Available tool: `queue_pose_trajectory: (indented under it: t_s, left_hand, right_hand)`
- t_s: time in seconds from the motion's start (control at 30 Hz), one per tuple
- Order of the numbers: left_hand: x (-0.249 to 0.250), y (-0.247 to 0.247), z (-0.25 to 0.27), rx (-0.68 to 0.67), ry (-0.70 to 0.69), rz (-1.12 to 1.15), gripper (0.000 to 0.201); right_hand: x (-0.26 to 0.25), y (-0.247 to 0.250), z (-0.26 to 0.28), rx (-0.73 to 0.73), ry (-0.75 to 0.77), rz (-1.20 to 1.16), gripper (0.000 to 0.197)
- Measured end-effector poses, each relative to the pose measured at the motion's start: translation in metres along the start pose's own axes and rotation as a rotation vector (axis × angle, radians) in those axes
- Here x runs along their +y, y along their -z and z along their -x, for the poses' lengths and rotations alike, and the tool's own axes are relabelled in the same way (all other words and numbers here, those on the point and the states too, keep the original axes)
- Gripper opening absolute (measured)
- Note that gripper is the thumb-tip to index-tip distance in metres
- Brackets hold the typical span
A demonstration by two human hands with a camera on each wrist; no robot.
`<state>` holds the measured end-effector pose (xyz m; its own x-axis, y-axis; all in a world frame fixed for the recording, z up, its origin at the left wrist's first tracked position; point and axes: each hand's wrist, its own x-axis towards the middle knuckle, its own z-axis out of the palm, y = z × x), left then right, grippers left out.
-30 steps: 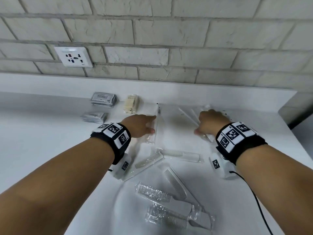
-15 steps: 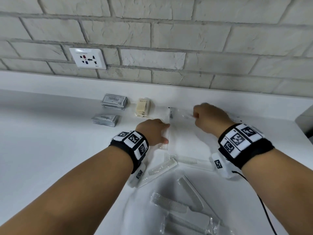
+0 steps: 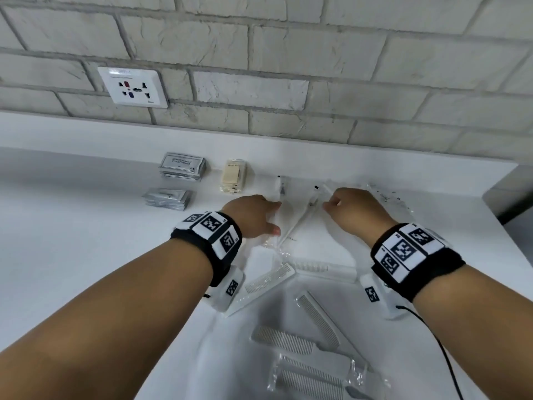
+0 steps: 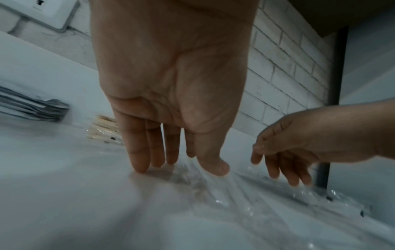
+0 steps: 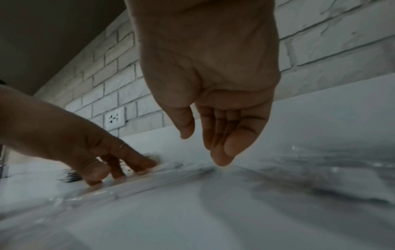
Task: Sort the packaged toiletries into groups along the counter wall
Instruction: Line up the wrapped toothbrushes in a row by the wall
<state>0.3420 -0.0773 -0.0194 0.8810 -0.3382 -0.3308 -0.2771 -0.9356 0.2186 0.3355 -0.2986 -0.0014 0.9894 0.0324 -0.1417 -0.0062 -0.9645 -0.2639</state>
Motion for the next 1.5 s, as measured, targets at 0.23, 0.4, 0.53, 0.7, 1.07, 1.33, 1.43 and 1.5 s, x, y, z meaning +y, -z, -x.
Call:
queue_pose_trajectory:
  t_s: [0.23,0.4,0.53,0.7,1.07,1.33,1.43,1.5]
  left_hand:
    - [0.006,0.000,0.000,-0.038,-0.052,-0.058,0.079]
    - [0.004,0.003,-0.004,-0.051,-0.019,-0.104,0.076]
    - [0.001,0.000,-0.007,-0.043,-0.036,-0.024,0.079]
    - [-0.007,-0.005,-0.012,-0.044,-0.089,0.023,0.081]
    - [-0.017,-0.007,-0.014,-0.025,-0.087,0.008,0.080]
    - [0.001,-0.006,-0.011,-0.071,-0.142,-0.049,0.076]
    - [0.000,-0.009,-0.012,-0.105,-0.127,-0.048,0.077]
    - [-0.003,-0.010,-0.012,-0.101,-0.116,-0.043,0.077]
  right_hand:
    - [-0.030,-0.029,-0.013,-0.121,0.029,0.159,0.063]
    - [-0.031,-0.028,-0.028,-0.194,0.122,0.224,0.066]
    - [-0.036,-0.019,-0.029,-0.211,0.180,0.102,0.068]
    - [-0.037,-0.020,-0.024,-0.280,0.272,0.190,0.082]
    - [-0.057,-0.027,-0.027,-0.278,0.282,0.121,0.080]
    - [0.006,0.016,-0.017,-0.050,-0.209,0.260,0.030]
    - [0.014,0.014,-0.006,-0.186,-0.129,0.259,0.036]
    - [0.014,0.009,-0.007,-0.206,-0.074,0.276,0.035]
